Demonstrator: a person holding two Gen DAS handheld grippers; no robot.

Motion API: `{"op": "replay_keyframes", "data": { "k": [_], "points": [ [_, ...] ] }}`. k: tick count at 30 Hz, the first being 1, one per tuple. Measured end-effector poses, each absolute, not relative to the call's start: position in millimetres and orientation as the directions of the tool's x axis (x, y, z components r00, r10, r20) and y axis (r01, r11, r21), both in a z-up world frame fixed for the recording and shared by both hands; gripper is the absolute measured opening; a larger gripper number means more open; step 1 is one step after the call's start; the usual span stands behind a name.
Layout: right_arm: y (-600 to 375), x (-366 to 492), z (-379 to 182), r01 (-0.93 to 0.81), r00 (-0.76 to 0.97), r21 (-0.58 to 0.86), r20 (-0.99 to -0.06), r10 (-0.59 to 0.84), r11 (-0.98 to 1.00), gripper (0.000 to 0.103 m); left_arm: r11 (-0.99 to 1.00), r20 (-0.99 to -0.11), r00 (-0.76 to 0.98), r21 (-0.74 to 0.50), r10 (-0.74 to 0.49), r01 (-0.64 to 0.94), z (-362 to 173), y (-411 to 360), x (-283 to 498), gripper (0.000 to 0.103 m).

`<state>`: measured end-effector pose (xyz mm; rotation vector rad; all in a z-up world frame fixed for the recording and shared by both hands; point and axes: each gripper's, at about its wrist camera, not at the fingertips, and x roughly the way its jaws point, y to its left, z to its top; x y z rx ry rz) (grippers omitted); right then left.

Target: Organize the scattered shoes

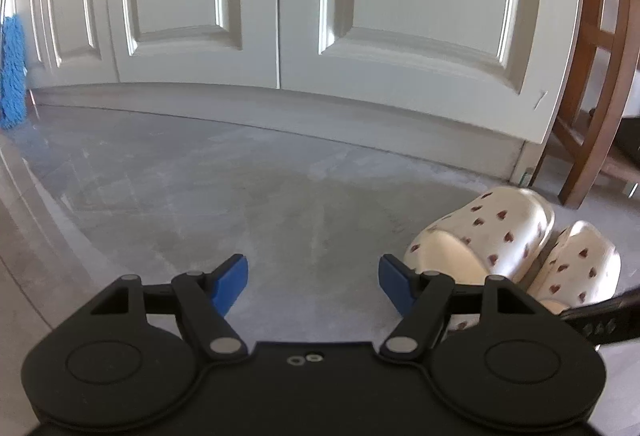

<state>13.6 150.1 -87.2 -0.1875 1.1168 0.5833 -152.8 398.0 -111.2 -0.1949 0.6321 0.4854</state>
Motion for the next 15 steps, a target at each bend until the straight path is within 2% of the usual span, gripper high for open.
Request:
{"op": "replay_keyframes", "data": {
  "k": [4,10,15],
  "points": [
    [149,-9,-81,-0.437,0.432,0.142,-0.833,0.346,0.888,0.059,0.871,-0.599,0.716,-0.062,0.359,-0.488,-110,399,-156,0.072],
    [161,-25,-79,-0.319,0.577,0.172,-0.745,0.335,0.932,0.062,0.859,-0.596,0.711,-0.07,0.372,-0.508,-112,406,-169,0.073],
    [181,-5,-89,-0.251,0.659,0.102,-0.711,0.248,0.963,0.067,0.857,-0.614,0.702,-0.077,0.362,-0.509,-117,413,-174,0.073]
  ]
}}
